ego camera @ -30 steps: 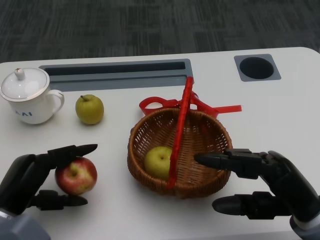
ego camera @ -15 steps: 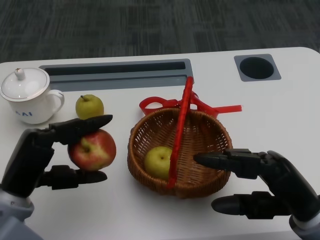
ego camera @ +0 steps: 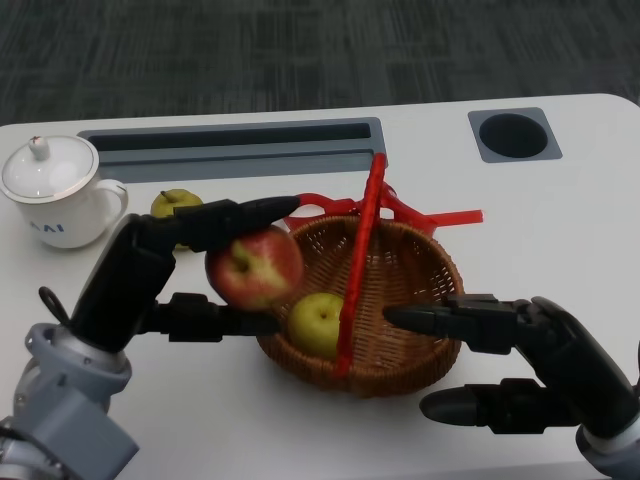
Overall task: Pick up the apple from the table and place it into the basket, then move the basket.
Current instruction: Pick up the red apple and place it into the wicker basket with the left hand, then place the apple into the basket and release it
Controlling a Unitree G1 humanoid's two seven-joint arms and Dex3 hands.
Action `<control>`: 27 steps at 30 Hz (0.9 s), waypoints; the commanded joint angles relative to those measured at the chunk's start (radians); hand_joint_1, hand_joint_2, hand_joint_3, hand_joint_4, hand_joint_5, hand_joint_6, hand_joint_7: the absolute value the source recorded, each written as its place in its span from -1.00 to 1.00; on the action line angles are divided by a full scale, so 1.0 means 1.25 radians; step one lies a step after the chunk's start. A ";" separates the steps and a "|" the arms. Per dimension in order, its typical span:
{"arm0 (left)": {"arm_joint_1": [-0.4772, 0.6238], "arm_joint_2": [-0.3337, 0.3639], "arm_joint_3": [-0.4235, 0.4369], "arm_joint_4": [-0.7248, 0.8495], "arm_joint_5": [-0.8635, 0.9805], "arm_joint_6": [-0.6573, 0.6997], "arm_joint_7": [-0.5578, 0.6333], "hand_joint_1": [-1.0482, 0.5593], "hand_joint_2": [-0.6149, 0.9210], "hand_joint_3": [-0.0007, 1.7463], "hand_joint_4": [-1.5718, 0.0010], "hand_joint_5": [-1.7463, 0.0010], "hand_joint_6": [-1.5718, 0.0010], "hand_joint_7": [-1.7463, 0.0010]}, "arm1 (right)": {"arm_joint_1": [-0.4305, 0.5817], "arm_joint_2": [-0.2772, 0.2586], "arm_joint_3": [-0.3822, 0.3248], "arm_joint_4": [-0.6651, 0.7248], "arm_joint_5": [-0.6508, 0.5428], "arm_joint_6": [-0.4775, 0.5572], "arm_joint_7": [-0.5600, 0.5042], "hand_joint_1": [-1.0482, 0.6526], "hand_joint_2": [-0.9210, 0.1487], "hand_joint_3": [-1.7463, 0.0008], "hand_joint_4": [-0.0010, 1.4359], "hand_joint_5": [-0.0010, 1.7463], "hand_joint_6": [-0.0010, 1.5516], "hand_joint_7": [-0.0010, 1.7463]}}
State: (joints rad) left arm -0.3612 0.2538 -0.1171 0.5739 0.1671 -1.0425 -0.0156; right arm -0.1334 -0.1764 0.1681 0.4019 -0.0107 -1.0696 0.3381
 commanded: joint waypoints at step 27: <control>-0.135 -0.043 -0.021 0.178 0.032 0.036 -0.089 -0.01 0.60 -1.00 0.10 1.00 0.22 1.00 | 0.022 -0.004 -0.009 -0.024 -0.010 0.004 -0.026 -0.36 -1.00 0.96 0.12 -1.00 -0.05 -1.00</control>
State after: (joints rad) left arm -0.5190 0.1762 -0.1375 0.8082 0.2187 -1.0056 -0.1010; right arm -0.1098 -0.1737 0.1646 0.3829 -0.0289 -1.0634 0.3122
